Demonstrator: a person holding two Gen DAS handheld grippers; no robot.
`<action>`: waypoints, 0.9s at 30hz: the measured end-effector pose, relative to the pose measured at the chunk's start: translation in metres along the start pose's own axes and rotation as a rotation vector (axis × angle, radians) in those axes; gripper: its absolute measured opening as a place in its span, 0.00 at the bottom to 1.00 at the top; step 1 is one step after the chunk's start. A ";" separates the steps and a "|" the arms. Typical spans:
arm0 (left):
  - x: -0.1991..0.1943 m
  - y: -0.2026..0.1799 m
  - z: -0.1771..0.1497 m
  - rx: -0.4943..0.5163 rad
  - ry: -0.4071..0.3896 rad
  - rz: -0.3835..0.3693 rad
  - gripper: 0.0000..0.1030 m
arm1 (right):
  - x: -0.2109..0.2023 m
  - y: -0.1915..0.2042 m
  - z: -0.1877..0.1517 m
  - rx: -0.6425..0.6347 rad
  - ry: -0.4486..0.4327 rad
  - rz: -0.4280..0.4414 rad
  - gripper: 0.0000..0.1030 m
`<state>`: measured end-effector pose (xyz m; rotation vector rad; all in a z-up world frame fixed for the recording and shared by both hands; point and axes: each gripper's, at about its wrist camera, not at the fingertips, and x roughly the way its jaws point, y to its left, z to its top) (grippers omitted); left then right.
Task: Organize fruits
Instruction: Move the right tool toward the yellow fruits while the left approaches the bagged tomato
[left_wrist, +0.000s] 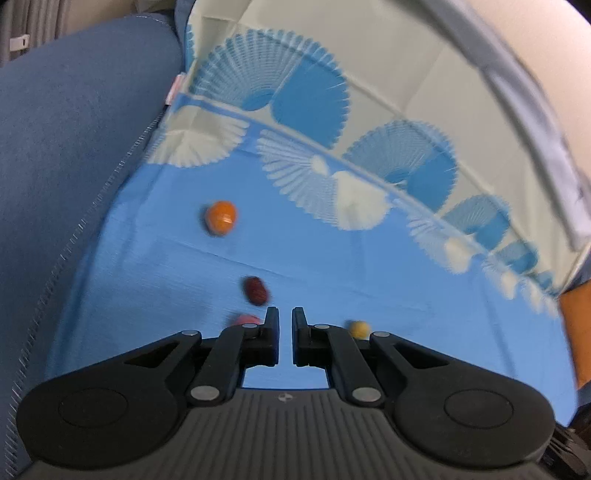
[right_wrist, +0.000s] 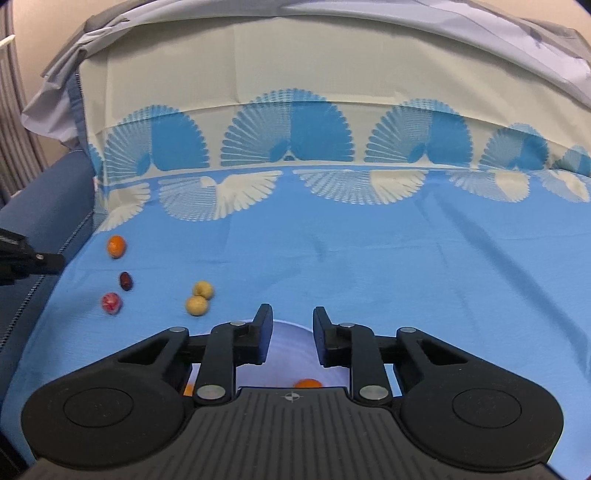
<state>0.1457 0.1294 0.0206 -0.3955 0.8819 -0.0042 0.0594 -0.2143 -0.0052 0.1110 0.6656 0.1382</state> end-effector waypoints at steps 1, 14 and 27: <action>0.003 0.004 0.003 -0.006 0.003 0.012 0.05 | 0.001 0.004 0.001 -0.003 0.000 0.011 0.24; 0.051 0.048 -0.008 -0.223 0.121 0.039 0.21 | 0.042 0.057 0.020 -0.058 0.051 0.159 0.22; 0.076 0.026 -0.009 -0.129 0.160 0.057 0.41 | 0.133 0.103 0.030 -0.096 0.173 0.140 0.51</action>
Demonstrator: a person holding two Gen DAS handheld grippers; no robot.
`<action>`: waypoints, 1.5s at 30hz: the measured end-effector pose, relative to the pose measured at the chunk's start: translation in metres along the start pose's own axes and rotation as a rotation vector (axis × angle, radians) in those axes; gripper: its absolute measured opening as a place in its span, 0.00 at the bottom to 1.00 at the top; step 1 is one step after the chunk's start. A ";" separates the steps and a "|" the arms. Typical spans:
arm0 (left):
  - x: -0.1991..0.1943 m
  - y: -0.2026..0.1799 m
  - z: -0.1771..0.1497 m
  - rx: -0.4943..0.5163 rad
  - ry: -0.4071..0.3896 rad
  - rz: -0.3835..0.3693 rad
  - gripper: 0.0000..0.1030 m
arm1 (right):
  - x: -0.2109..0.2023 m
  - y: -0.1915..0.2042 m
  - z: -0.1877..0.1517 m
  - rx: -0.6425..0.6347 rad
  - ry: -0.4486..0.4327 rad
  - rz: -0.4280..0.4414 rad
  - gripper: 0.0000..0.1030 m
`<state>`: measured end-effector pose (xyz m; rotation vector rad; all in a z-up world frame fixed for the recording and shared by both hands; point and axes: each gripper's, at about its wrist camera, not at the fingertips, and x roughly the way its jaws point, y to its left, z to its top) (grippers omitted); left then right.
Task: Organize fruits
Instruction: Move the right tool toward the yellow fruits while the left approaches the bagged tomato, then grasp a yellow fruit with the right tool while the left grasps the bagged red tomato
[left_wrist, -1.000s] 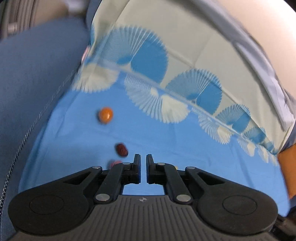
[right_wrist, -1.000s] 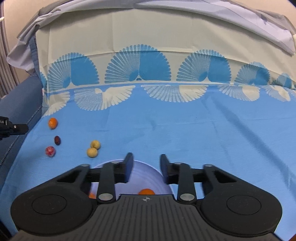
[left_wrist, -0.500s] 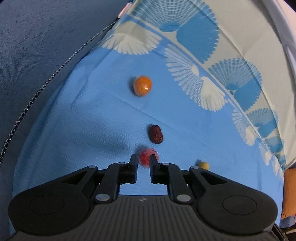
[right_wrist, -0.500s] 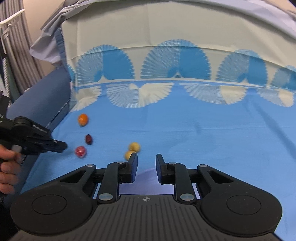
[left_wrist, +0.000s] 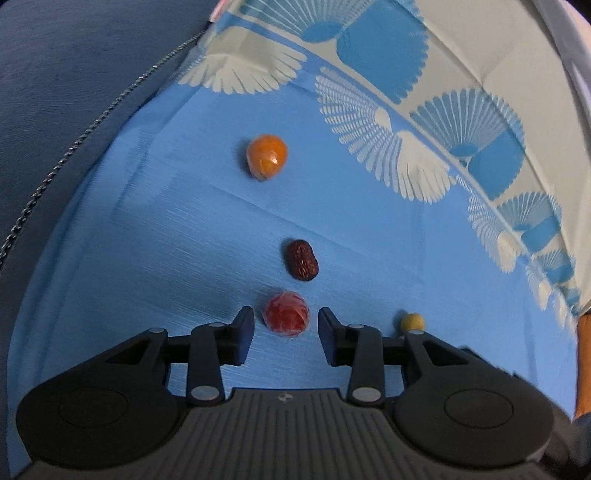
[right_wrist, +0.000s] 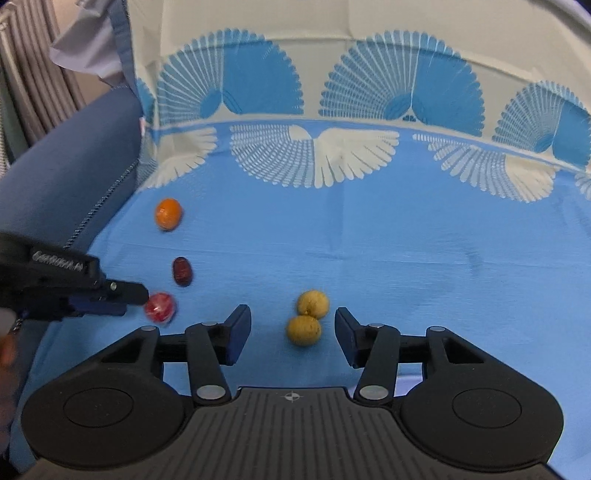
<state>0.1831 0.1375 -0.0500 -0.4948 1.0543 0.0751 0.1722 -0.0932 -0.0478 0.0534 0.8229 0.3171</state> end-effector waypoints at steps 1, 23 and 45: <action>0.003 -0.003 0.000 0.019 0.000 0.013 0.42 | 0.007 -0.001 0.001 0.009 0.012 0.001 0.51; 0.009 -0.016 -0.012 0.156 -0.010 0.102 0.32 | 0.020 -0.001 -0.007 0.000 0.073 0.012 0.29; -0.086 -0.063 -0.083 0.300 -0.209 -0.073 0.32 | -0.152 -0.067 -0.068 0.116 -0.140 -0.042 0.29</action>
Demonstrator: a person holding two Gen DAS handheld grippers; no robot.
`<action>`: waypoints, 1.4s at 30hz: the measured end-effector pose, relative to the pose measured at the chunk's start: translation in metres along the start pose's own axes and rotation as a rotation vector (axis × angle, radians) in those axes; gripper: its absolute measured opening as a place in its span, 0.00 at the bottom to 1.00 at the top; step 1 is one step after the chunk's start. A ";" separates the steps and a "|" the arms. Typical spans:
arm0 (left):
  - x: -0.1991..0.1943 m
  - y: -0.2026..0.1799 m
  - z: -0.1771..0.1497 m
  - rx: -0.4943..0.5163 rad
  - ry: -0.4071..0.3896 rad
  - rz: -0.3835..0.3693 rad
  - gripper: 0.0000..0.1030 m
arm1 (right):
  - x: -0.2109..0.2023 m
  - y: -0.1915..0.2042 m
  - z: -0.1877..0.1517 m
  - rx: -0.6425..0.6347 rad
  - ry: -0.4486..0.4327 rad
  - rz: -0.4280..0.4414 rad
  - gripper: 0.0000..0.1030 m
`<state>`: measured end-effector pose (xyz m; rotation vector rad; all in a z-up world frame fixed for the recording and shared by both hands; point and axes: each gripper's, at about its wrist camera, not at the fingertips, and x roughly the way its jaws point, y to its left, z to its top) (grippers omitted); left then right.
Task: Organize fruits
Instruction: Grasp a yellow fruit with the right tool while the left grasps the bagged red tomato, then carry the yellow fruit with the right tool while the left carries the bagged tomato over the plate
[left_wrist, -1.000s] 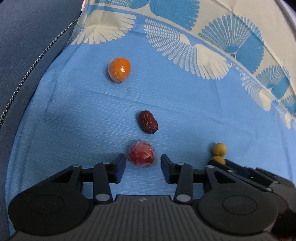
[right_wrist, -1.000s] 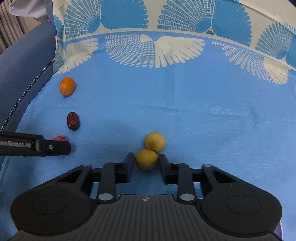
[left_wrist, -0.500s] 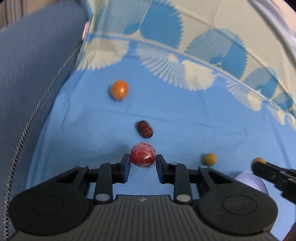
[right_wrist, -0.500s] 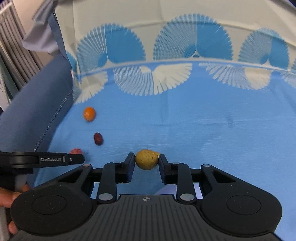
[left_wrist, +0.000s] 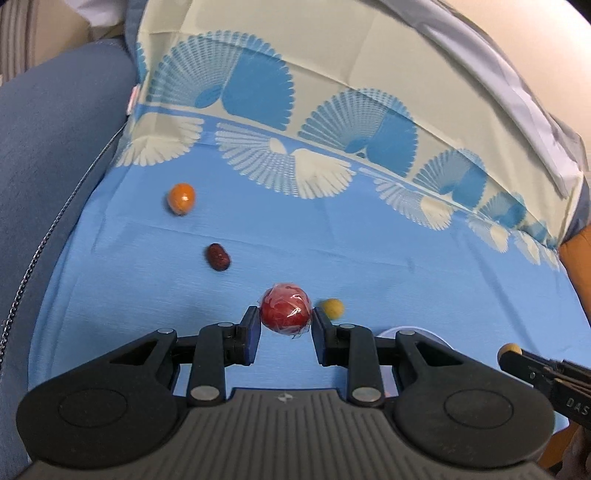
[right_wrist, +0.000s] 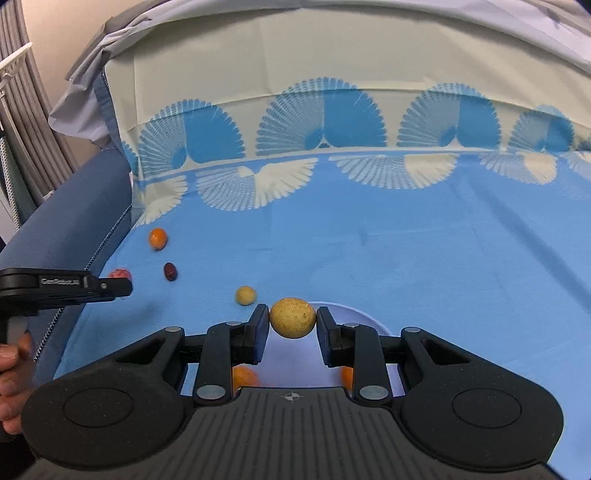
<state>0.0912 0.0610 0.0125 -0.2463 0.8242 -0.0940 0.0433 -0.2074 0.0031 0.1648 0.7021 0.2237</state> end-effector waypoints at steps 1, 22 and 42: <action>0.000 -0.003 0.000 0.013 -0.006 -0.007 0.32 | -0.002 -0.003 -0.002 -0.021 -0.006 -0.016 0.29; 0.031 -0.063 -0.028 0.340 0.000 -0.008 0.32 | 0.008 -0.024 -0.014 -0.069 0.041 -0.061 0.29; 0.041 -0.119 -0.072 0.581 0.003 -0.162 0.32 | 0.020 -0.018 -0.014 -0.105 0.081 -0.063 0.29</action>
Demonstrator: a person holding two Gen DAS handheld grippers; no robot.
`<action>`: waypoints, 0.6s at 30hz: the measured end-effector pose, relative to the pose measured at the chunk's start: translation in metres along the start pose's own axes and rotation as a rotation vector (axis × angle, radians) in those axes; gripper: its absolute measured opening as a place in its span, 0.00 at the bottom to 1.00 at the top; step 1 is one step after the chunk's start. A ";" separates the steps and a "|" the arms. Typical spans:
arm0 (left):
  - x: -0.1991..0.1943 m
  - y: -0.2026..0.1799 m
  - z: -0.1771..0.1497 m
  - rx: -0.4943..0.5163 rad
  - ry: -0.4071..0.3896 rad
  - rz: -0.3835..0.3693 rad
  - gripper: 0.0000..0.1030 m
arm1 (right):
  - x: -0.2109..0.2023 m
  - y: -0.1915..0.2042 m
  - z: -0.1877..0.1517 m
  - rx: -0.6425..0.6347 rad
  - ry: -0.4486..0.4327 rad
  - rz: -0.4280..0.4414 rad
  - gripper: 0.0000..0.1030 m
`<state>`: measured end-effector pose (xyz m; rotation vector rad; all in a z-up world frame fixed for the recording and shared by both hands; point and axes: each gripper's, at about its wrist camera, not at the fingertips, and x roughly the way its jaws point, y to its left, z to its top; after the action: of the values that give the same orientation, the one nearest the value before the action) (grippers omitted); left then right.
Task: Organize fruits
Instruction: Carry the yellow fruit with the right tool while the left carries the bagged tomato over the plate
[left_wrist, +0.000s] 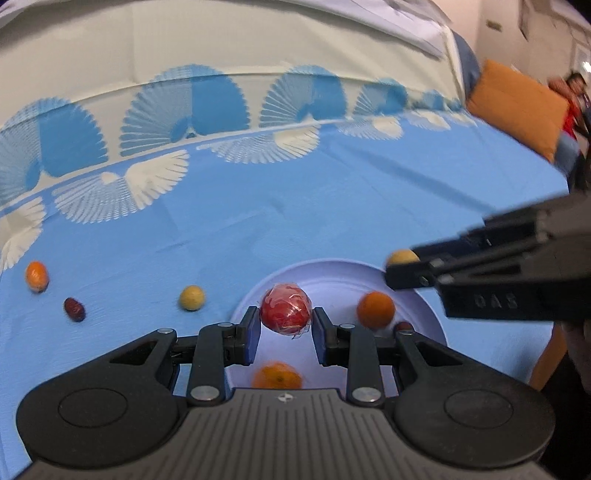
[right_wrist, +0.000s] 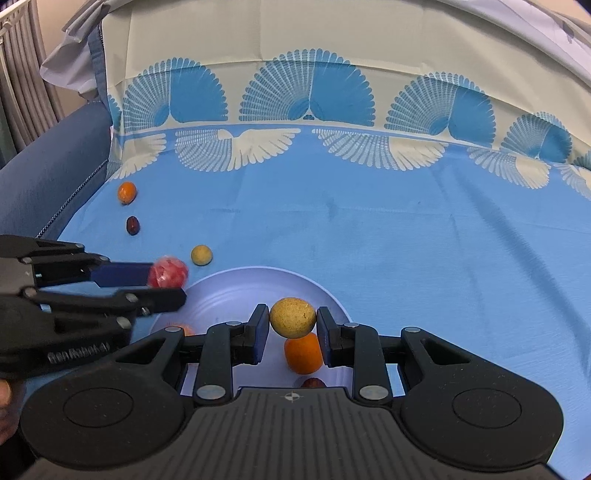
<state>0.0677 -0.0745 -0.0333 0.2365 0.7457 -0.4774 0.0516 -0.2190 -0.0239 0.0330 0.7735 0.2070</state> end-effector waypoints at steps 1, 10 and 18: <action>0.001 -0.005 -0.002 0.019 0.000 -0.005 0.32 | 0.001 0.000 0.000 -0.001 0.002 0.000 0.29; 0.003 -0.012 -0.005 0.060 -0.014 -0.015 0.32 | 0.005 0.001 -0.003 -0.012 0.036 -0.007 0.29; 0.004 -0.015 -0.006 0.075 -0.004 -0.016 0.32 | 0.007 0.003 -0.004 -0.018 0.045 -0.006 0.29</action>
<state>0.0593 -0.0866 -0.0409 0.2991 0.7270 -0.5214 0.0530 -0.2152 -0.0316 0.0088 0.8166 0.2097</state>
